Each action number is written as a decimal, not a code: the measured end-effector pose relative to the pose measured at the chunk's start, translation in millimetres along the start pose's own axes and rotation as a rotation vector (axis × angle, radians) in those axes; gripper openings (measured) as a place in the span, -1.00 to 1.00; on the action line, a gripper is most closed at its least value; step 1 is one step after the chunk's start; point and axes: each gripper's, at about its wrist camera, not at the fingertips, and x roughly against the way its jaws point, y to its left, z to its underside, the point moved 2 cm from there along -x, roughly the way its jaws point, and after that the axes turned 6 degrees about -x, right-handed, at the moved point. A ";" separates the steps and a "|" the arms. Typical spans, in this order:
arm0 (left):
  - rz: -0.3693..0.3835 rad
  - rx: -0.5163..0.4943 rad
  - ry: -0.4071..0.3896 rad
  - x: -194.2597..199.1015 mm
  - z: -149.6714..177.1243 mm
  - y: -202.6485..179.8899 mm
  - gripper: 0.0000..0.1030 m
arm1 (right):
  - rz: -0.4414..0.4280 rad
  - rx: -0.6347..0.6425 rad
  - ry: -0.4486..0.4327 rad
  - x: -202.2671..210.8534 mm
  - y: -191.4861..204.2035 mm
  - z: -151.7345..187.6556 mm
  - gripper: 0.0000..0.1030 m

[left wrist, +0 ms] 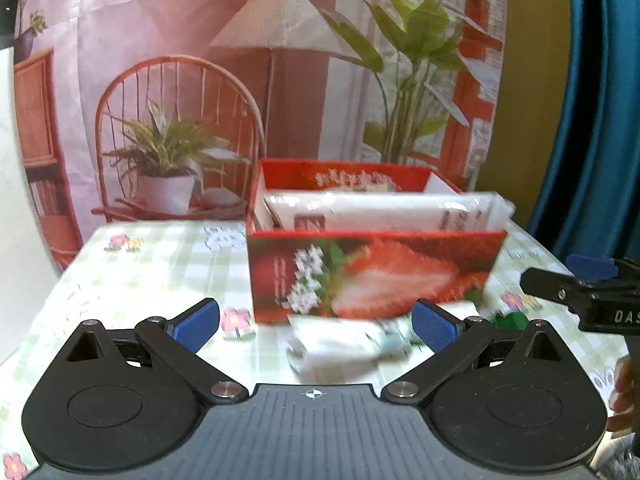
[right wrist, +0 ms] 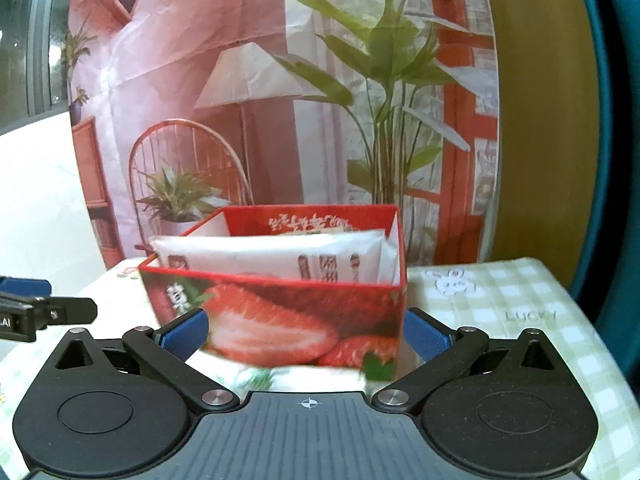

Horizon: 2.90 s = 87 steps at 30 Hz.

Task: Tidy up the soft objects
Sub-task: 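Withdraw both open grippers from the box toward the pink knit item, then lower both open grippers around the bread package on the pink knit item, then close both grippers on the bread package, then lift the bread package with both grippers and carry it over the box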

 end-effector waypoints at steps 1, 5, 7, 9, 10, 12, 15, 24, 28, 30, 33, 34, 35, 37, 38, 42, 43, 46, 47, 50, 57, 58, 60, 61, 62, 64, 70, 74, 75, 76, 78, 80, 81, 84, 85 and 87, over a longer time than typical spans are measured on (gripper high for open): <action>0.005 -0.005 0.006 1.7 4.9 -2.7 1.00 | -0.001 -0.010 -0.002 3.8 0.4 4.7 0.99; 0.027 -0.026 0.022 6.2 23.5 -13.2 1.00 | -0.017 -0.040 0.038 13.1 -0.5 24.1 0.99; 0.039 -0.031 0.032 7.4 32.1 -17.6 1.00 | -0.031 -0.041 0.069 17.0 -0.4 34.4 0.99; 0.050 -0.034 0.046 7.6 40.4 -21.6 1.00 | -0.026 -0.040 0.083 21.3 -0.8 43.9 0.99; 0.053 -0.035 0.053 7.6 43.8 -23.2 1.00 | -0.025 -0.040 0.094 22.4 -2.0 48.5 0.99; 0.056 -0.039 0.071 6.6 51.2 -26.6 1.00 | -0.024 -0.045 0.116 25.4 -4.2 57.6 0.99; 0.055 -0.056 0.091 5.0 58.3 -31.2 1.00 | -0.012 -0.047 0.146 29.4 -7.5 69.7 0.99; 0.103 -0.057 0.121 -0.6 65.1 -37.2 0.97 | 0.037 0.019 0.270 23.3 -6.3 85.0 0.99; 0.137 -0.044 0.142 -3.7 69.6 -38.7 0.89 | 0.018 0.026 0.355 20.6 -5.6 96.2 0.99; 0.153 -0.038 0.152 -6.0 71.6 -39.9 0.85 | -0.008 0.048 0.391 21.9 -2.7 102.9 0.99; 0.177 -0.038 0.161 -7.5 74.4 -41.7 0.81 | -0.057 0.063 0.465 18.2 1.5 113.2 0.73; 0.184 -0.039 0.163 -7.5 75.3 -42.0 0.81 | -0.080 0.052 0.479 16.8 2.1 115.0 0.64; 0.190 -0.037 0.164 -7.4 76.3 -41.6 0.80 | -0.104 0.040 0.487 16.3 2.7 115.2 0.58; 0.199 -0.028 0.168 -7.7 77.6 -40.4 0.75 | -0.140 0.031 0.492 15.5 5.7 114.0 0.35; 0.203 -0.023 0.172 -8.6 78.5 -40.0 0.72 | -0.157 0.028 0.494 14.9 7.4 113.3 0.29; 0.226 0.008 0.192 -13.3 83.5 -37.3 0.50 | -0.197 0.028 0.493 8.8 14.5 110.8 0.15; 0.228 0.017 0.197 -14.1 84.2 -36.2 0.47 | -0.199 0.028 0.491 6.0 15.4 110.0 0.13; 0.230 0.048 0.209 -17.9 87.7 -32.3 0.34 | -0.205 0.025 0.477 -5.3 18.1 105.9 0.05; 0.232 0.055 0.212 -18.7 88.7 -31.4 0.31 | -0.205 0.018 0.473 -9.9 19.2 104.1 0.04; 0.240 0.062 0.212 -20.3 89.9 -30.9 0.29 | -0.201 -0.015 0.455 -22.6 19.9 100.1 -0.02; 0.317 0.076 0.221 -25.2 93.5 -36.3 0.13 | -0.176 -0.072 0.407 -9.5 8.2 102.0 -0.09; 0.337 0.074 0.222 -26.0 93.5 -39.1 0.12 | -0.170 -0.092 0.403 -6.0 4.0 102.0 -0.14; 0.364 0.061 0.232 -27.2 95.2 -46.2 0.12 | -0.162 -0.133 0.402 -1.1 -5.9 103.0 -0.21; 0.379 0.052 0.241 -28.6 96.3 -50.0 0.12 | -0.164 -0.156 0.404 0.4 -10.2 103.8 -0.27; 0.392 0.047 0.250 -30.6 97.5 -52.2 0.12 | -0.169 -0.176 0.406 0.8 -13.2 104.3 -0.29; 0.418 0.049 0.270 -35.2 100.5 -56.3 0.08 | -0.180 -0.191 0.412 0.7 -14.7 105.9 -0.35; 0.489 0.190 0.278 -49.1 109.7 -49.1 -0.31 | -0.210 -0.199 0.419 -2.0 -9.3 108.8 -0.37; 0.462 0.175 0.259 -44.5 108.3 -51.5 -0.37 | -0.224 -0.215 0.418 -1.4 -8.3 109.3 -0.43; 0.449 0.169 0.251 -43.0 107.5 -51.4 -0.37 | -0.226 -0.208 0.417 -0.7 -6.8 108.8 -0.45; 0.441 0.169 0.239 -41.8 106.1 -50.3 -0.37 | -0.232 -0.201 0.418 0.1 -5.1 108.4 -0.46; 0.434 0.173 0.210 -36.8 101.2 -45.3 -0.37 | -0.247 -0.194 0.413 1.6 -1.8 107.0 -0.47; 0.430 0.172 0.176 -30.2 93.5 -42.3 -0.37 | -0.262 -0.189 0.398 4.0 0.9 102.6 -0.47; 0.428 0.167 0.157 -27.7 89.4 -41.1 -0.37 | -0.270 -0.190 0.388 5.4 1.5 99.5 -0.47; 0.420 0.149 0.109 -20.9 73.9 -37.2 -0.37 | -0.290 -0.190 0.346 9.0 3.2 86.2 -0.47; 0.418 0.146 0.093 -20.5 67.3 -36.7 -0.37 | -0.294 -0.182 0.333 9.1 4.6 80.6 -0.47; 0.417 0.151 0.063 -18.8 53.8 -32.1 -0.37 | -0.300 -0.156 0.306 9.4 8.3 69.1 -0.47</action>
